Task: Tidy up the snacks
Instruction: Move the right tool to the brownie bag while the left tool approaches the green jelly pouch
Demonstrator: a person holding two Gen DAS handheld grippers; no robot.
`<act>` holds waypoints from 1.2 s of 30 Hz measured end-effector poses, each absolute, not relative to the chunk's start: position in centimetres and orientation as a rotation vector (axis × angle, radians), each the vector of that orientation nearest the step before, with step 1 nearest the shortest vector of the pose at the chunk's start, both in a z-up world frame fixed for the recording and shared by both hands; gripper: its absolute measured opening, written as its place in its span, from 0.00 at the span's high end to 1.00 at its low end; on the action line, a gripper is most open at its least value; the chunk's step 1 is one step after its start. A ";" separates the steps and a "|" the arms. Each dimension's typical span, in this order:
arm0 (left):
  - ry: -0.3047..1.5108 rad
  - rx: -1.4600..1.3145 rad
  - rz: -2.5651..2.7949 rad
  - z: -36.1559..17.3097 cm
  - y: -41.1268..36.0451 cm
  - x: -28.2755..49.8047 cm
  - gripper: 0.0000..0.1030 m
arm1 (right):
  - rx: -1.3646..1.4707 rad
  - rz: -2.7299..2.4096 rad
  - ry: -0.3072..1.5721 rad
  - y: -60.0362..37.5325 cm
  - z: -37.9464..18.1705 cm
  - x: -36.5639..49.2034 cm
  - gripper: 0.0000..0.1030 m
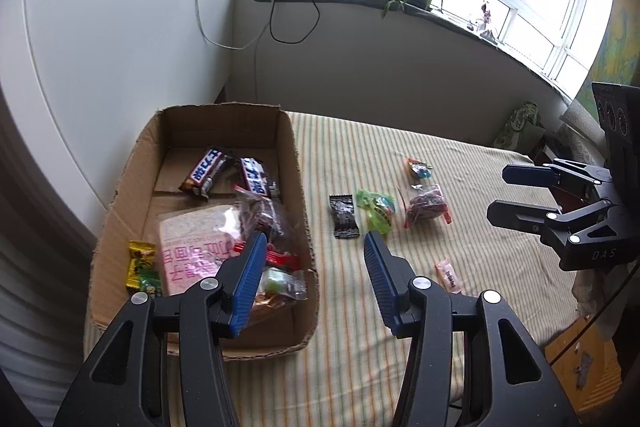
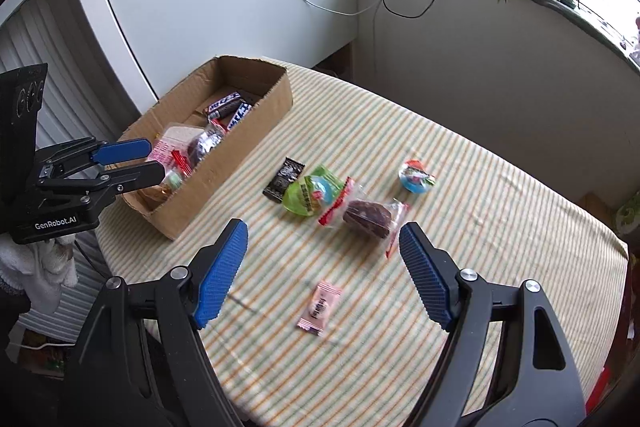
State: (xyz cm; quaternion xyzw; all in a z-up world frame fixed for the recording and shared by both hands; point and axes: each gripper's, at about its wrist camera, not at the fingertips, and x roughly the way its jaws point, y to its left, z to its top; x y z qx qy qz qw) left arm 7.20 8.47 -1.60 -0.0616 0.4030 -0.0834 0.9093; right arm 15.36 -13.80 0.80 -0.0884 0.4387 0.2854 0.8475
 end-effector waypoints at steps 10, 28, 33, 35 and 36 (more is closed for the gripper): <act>0.886 -0.104 -0.248 -4.0 3.1 8.8 0.52 | -0.183 0.571 0.955 -17.7 -2.0 15.3 0.22; 0.940 -0.059 -0.243 -7.4 0.0 13.0 0.52 | -0.345 0.801 0.922 -14.4 -3.0 20.8 0.29; 0.961 -0.021 -0.244 -8.2 -0.6 14.0 0.52 | -0.409 0.835 0.962 -13.0 -4.8 22.1 0.39; 0.958 -0.004 -0.245 -8.3 -0.9 14.1 0.52 | -0.428 0.840 0.974 -12.8 -5.6 22.7 0.39; 0.958 -0.001 -0.247 -8.4 -1.0 14.3 0.52 | -0.429 0.846 0.982 -12.8 -6.0 23.0 0.39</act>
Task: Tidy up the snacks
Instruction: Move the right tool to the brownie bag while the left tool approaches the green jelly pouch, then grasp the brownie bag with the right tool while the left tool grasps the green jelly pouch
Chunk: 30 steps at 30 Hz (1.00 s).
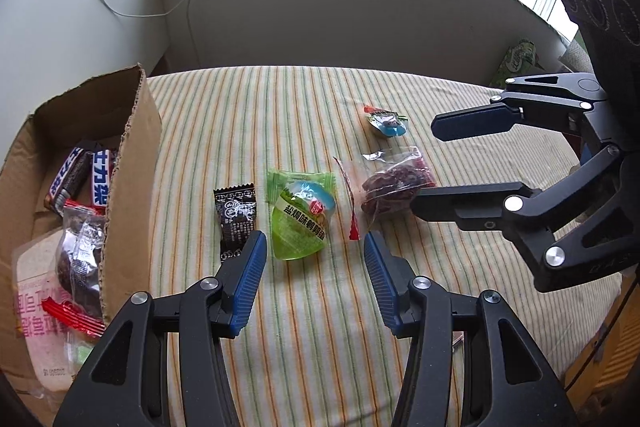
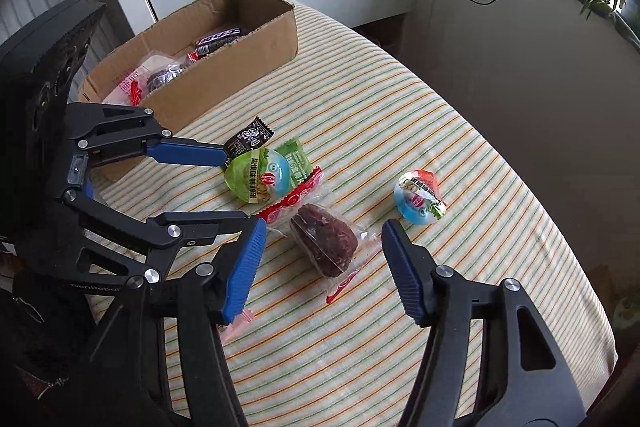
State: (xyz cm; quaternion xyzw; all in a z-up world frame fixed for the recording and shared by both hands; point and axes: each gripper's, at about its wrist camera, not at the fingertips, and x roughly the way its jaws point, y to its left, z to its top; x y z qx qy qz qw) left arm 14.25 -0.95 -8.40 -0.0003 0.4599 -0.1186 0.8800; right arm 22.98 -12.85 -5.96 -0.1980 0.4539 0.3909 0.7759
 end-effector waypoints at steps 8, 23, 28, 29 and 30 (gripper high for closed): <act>0.972 0.036 -0.256 -9.1 -1.9 15.2 0.52 | -0.443 0.878 1.024 -12.6 -8.1 24.2 0.39; 0.978 0.065 -0.220 -9.8 -2.8 16.6 0.52 | -0.377 0.861 1.037 -13.5 -9.0 24.9 0.53; 0.979 0.026 -0.214 -10.1 -2.3 16.9 0.57 | -0.355 0.859 1.027 -13.9 -8.9 24.9 0.58; 0.979 0.013 -0.216 -10.1 -2.1 17.0 0.58 | -0.348 0.858 1.026 -14.0 -8.9 24.9 0.58; 0.980 0.002 -0.215 -10.1 -2.0 17.0 0.58 | -0.343 0.857 1.024 -14.1 -8.8 24.8 0.59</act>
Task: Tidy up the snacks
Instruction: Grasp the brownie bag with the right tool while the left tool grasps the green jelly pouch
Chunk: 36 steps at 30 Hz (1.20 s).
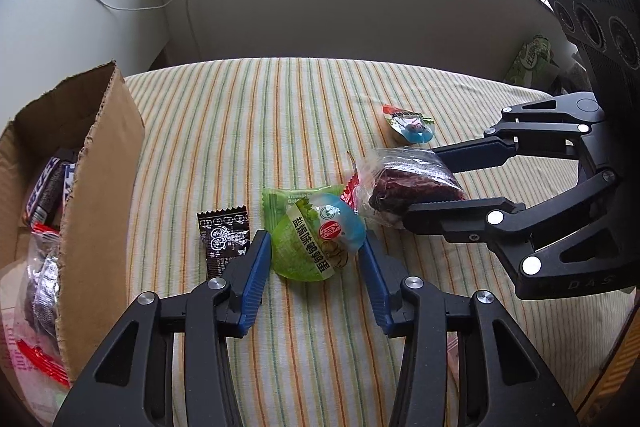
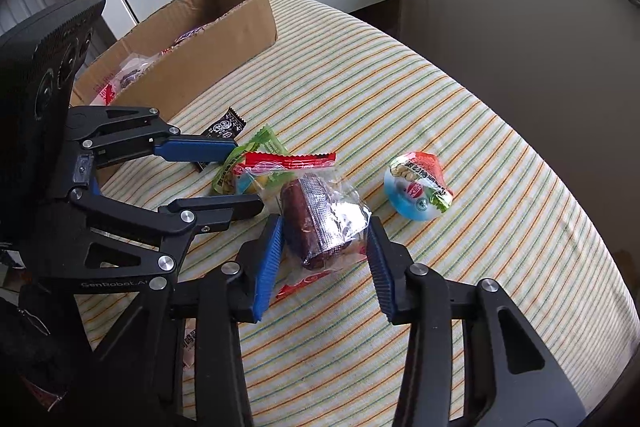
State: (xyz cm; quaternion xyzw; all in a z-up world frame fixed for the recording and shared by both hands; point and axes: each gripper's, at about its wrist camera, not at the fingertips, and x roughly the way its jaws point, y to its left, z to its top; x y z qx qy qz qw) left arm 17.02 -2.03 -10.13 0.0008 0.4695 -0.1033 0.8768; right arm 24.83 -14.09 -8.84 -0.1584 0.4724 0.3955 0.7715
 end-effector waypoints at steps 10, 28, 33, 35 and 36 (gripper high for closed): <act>0.958 -0.027 -0.224 -9.2 -1.8 16.1 0.74 | -0.324 0.828 0.968 -15.2 -7.0 23.0 0.60; 0.917 0.061 -0.240 -9.0 -5.0 17.0 0.44 | -0.236 0.745 0.983 -18.9 -7.2 23.4 0.60; 0.918 0.096 -0.249 -10.0 -6.6 18.5 0.44 | -0.206 0.698 0.983 -21.1 -7.1 23.6 0.60; 0.931 0.098 -0.260 -10.4 -6.8 18.6 0.45 | -0.195 0.685 0.984 -22.0 -7.1 23.7 0.60; 0.937 0.101 -0.265 -10.5 -7.0 18.5 0.49 | -0.191 0.679 0.984 -22.3 -7.1 23.8 0.60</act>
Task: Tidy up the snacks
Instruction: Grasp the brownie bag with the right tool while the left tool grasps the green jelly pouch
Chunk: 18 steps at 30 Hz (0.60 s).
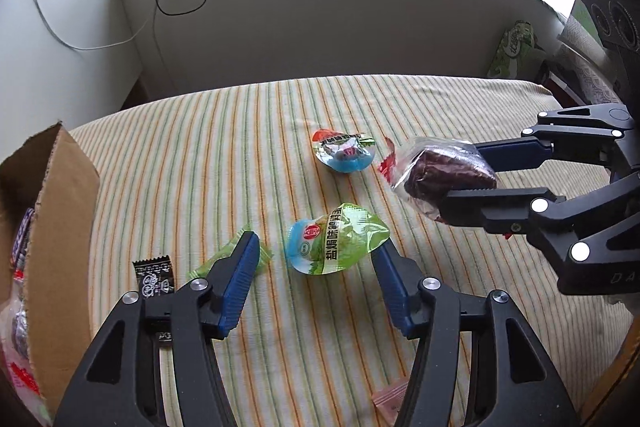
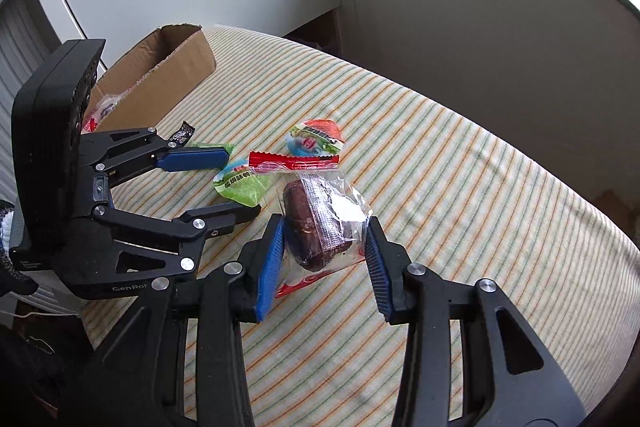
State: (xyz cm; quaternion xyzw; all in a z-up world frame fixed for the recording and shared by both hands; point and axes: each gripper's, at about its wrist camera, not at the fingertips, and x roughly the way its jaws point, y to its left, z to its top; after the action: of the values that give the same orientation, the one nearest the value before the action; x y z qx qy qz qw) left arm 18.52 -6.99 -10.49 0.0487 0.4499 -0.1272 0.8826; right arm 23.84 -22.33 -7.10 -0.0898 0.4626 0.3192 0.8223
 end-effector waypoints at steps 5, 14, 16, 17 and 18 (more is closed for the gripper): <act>0.937 0.121 -0.272 -11.0 -7.7 18.7 0.65 | -0.179 0.667 0.985 -23.2 -7.3 23.9 0.60; 0.926 0.091 -0.261 -10.4 -7.3 18.7 0.73 | -0.172 0.659 0.969 -23.1 -6.7 23.4 0.60; 0.914 0.091 -0.260 -9.8 -7.1 18.3 0.73 | -0.174 0.658 0.962 -22.9 -6.3 23.2 0.60; 0.908 0.087 -0.261 -9.5 -7.0 18.0 0.73 | -0.176 0.658 0.957 -22.7 -6.1 23.1 0.60; 0.901 0.080 -0.262 -9.1 -6.8 17.8 0.73 | -0.178 0.659 0.954 -22.5 -5.9 23.0 0.60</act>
State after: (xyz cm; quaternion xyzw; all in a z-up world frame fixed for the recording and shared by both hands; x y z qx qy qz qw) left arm 17.76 -6.81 -9.11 0.0387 0.4342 -0.1264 0.8910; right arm 22.97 -22.53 -5.89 -0.0841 0.4499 0.3111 0.8329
